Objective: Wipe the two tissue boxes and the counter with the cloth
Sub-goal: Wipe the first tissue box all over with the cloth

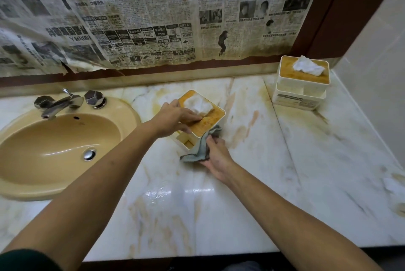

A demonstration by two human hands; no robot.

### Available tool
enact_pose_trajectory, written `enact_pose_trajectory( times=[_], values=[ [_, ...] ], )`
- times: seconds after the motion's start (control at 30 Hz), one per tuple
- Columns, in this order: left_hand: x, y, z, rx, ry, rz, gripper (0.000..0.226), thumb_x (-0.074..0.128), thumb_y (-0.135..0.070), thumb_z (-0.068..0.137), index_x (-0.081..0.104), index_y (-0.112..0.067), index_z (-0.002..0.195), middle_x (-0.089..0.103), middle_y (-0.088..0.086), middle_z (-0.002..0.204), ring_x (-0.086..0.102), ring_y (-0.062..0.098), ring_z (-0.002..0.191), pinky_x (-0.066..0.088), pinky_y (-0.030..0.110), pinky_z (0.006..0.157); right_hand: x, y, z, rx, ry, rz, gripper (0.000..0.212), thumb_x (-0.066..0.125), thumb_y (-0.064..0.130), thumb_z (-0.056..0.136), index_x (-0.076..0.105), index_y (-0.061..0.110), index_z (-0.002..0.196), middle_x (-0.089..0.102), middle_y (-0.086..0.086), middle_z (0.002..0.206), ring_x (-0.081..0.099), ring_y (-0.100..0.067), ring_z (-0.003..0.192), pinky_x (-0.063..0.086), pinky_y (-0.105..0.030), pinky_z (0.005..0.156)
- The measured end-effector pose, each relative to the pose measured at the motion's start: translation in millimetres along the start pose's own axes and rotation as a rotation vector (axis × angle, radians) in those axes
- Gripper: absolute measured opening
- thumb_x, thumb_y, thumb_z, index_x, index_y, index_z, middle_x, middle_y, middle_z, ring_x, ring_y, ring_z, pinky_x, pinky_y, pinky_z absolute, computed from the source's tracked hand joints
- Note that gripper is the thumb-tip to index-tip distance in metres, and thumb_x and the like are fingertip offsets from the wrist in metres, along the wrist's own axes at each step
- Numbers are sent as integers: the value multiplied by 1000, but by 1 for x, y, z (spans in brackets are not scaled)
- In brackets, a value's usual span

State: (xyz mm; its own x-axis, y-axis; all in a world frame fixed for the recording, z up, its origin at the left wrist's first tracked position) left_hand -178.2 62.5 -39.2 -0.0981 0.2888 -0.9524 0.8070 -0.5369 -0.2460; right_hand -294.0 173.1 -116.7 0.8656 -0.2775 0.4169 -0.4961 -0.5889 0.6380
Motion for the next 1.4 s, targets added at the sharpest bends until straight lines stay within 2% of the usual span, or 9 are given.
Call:
enact_pose_trajectory(
  times=[0.17,0.27,0.43,0.53,0.7,0.87,0.97,1.13,1.4],
  values=[
    [1,1,-2,-16,-15,-20,57,69,-50,80,55,-45,135,53,-28,137,29,11,93,21,31,76,-20,39,12,-197,-140,-160,35,51,41,101,46,16,124,63,-9,120,64,-23,107,59,-40,81],
    [3,1,-5,-22,-27,-28,57,70,-49,81,55,-43,136,53,-27,138,28,10,93,20,32,76,-26,48,15,-334,-190,-240,22,49,29,104,57,21,122,67,-8,120,66,-24,107,55,-47,94],
    [2,-1,-5,-28,-30,-35,57,69,-51,80,56,-44,135,53,-27,138,28,10,93,20,32,76,-30,25,5,-348,-255,-303,31,52,36,100,68,18,81,69,-8,88,66,-27,88,57,-51,88],
    [2,-1,-6,-30,-36,-51,57,70,-51,79,57,-43,134,54,-26,138,29,11,94,20,32,76,-32,10,1,-333,-249,-273,33,60,35,97,71,7,84,68,-9,83,61,-26,81,55,-59,86],
    [2,-1,-7,-42,-46,-76,57,71,-49,79,58,-42,133,55,-25,137,30,11,96,24,34,81,-32,27,3,-369,-273,-281,20,67,32,93,64,16,82,69,-6,89,66,-29,91,57,-49,83],
    [3,-2,-9,-51,-53,-69,57,70,-52,79,57,-42,134,55,-25,138,33,14,98,28,37,86,-32,60,5,-472,-323,-343,20,62,29,97,56,21,114,66,5,96,66,-20,97,57,-40,87],
    [2,-2,-9,-46,-64,-73,57,70,-52,78,58,-43,133,56,-25,136,31,12,96,26,36,83,-30,54,0,-485,-332,-374,12,61,25,98,57,20,108,64,5,93,64,-18,94,56,-41,88],
    [1,-2,-8,-33,-65,-81,57,70,-53,76,59,-43,131,57,-25,135,31,12,96,23,34,78,-19,-8,-8,-240,-201,-276,10,63,25,96,54,22,92,66,-12,104,66,-32,102,57,-54,87],
    [0,-2,-8,-47,-43,-53,56,70,-53,78,58,-44,132,55,-24,137,27,10,95,16,33,74,-32,75,19,-334,-351,-325,8,55,27,100,51,20,99,67,-13,113,65,-35,105,54,-54,91]
  ],
)
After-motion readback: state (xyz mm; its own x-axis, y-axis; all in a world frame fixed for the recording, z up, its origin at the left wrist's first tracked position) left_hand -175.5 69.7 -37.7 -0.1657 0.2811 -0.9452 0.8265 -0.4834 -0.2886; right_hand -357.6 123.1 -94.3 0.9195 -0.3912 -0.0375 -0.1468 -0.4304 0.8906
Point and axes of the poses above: each hand's wrist, its own z-axis towards the middle knuckle, its own x-axis out of the palm, y = z × x, the point moved 7 cm from there along z, towards the middle knuckle
